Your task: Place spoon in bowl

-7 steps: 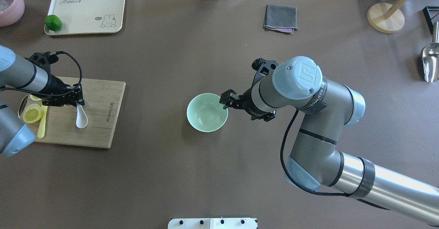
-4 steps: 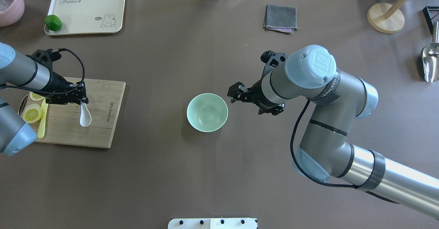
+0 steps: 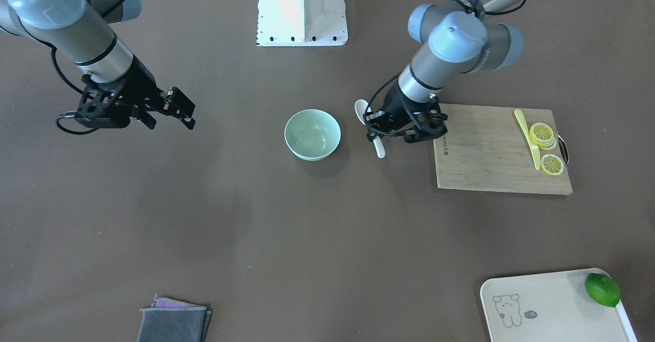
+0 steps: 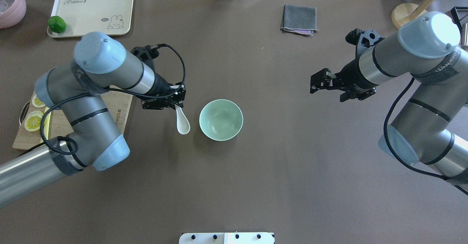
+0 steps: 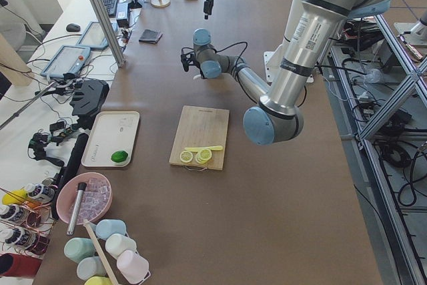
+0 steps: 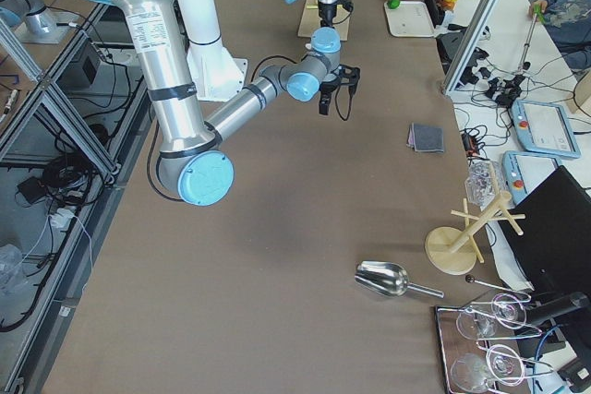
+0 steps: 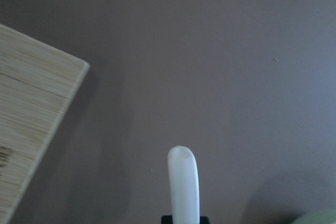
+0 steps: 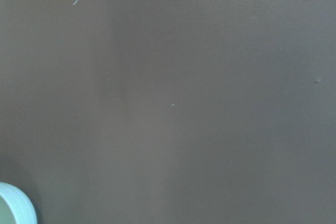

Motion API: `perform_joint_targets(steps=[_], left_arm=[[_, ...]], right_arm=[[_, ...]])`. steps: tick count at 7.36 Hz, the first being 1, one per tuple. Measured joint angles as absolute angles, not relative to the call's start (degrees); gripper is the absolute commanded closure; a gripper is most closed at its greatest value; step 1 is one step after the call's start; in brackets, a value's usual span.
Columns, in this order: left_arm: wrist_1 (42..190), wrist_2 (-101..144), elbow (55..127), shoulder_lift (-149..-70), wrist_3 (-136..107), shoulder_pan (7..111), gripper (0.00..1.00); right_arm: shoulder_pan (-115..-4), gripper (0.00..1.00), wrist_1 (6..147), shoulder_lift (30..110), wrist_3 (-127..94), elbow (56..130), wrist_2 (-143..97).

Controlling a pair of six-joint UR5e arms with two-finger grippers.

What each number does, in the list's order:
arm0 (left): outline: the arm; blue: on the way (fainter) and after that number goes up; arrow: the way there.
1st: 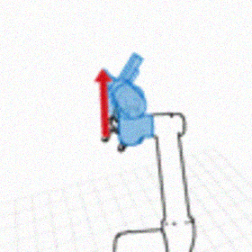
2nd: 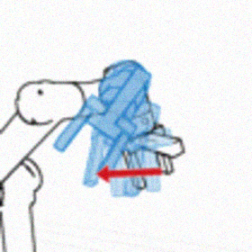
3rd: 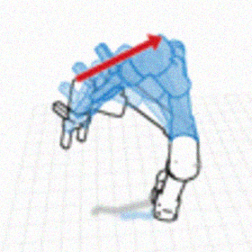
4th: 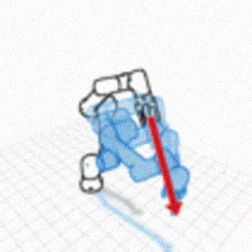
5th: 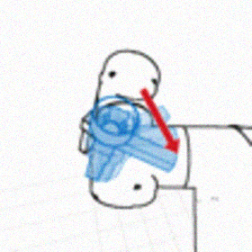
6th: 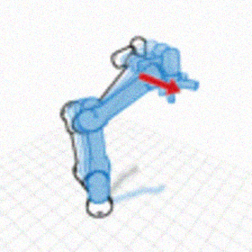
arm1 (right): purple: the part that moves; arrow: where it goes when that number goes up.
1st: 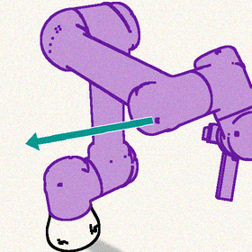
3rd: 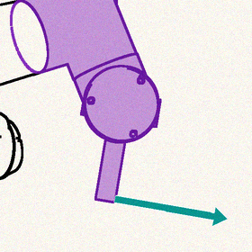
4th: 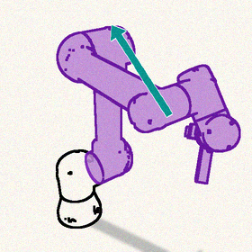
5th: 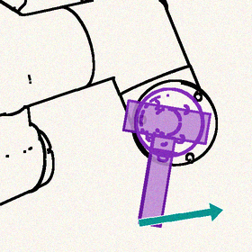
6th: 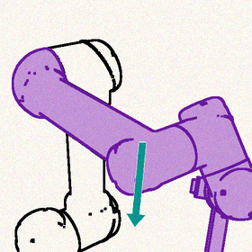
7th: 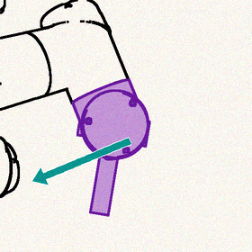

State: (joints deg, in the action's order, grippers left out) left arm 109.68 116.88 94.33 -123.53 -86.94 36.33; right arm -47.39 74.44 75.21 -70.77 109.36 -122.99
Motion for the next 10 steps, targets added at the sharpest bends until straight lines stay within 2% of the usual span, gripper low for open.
perform_joint_targets(steps=[1, 2, 3, 7, 10], left_arm=[[107.48, 114.9, 92.78, -126.96, -87.17, 34.55, 1.0], [106.61, 113.86, 91.11, -129.24, -87.24, 33.43, 0.26], [106.38, 113.19, 89.6, -130.99, -87.22, 32.86, 0.02], [105.92, 112.54, 89.68, -131.02, -84.26, 34.85, 0.02], [97.67, 116.32, 104.36, -114.42, -56.92, 45.73, 0.02]], right_arm=[[-48.22, 0.0, 74.31, 76.54, -69.47, 109.58, -123.24], [-48.58, 0.0, 74.16, 77.79, -68.98, 110.22, -123.27], [-48.71, 0.0, 74.07, 79.3, -68.82, 111.33, -123.27], [-49.9, 0.0, 74.0, 83.55, -66.83, 113.12, -123.28], [-57.92, 0.0, 74.39, 90.74, -51.81, 112.79, -126.73]])
